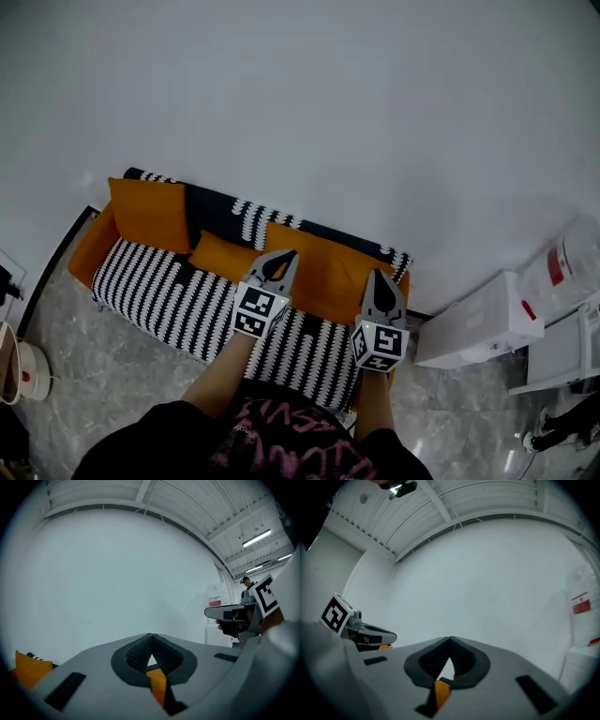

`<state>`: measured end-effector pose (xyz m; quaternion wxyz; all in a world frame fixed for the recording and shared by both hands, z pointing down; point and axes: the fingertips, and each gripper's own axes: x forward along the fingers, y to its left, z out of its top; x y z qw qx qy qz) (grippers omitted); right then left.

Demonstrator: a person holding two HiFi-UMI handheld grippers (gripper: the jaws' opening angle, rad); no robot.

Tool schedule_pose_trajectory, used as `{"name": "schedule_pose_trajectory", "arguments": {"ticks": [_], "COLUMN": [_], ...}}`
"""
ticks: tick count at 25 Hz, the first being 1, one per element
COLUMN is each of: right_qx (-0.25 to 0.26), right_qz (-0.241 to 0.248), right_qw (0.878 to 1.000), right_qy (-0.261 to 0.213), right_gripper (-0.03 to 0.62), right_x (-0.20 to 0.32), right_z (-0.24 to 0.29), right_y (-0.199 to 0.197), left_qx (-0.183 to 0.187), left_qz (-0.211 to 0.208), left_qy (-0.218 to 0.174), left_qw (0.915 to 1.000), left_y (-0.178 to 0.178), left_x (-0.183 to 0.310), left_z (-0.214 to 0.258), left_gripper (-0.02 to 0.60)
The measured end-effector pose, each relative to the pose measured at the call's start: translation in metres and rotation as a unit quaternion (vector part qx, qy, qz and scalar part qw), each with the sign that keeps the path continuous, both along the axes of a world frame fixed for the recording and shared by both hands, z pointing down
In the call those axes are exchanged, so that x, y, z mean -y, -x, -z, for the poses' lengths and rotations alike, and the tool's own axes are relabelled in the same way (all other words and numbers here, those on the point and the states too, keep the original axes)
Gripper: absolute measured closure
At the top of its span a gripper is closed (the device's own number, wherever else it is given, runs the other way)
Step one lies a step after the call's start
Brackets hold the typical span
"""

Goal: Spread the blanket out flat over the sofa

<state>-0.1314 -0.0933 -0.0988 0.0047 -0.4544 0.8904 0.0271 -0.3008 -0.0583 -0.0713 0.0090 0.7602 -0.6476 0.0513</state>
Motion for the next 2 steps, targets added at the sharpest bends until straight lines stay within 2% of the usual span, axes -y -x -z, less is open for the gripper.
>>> {"name": "schedule_pose_trajectory", "arguments": {"ticks": [2], "right_qx": [-0.003], "right_qz": [-0.001], "right_qw": [1.000], "right_qy": [0.000], "right_gripper": [0.574], "right_x": [0.0029], "right_z": [-0.0006], "right_y": [-0.0002], "left_qx": [0.000], "left_qz": [-0.001], "left_qy": [0.002], "left_qw": [1.0000], "left_y": [-0.0003], "left_x": [0.0027], "left_z": [-0.0011], "left_gripper": [0.571]}}
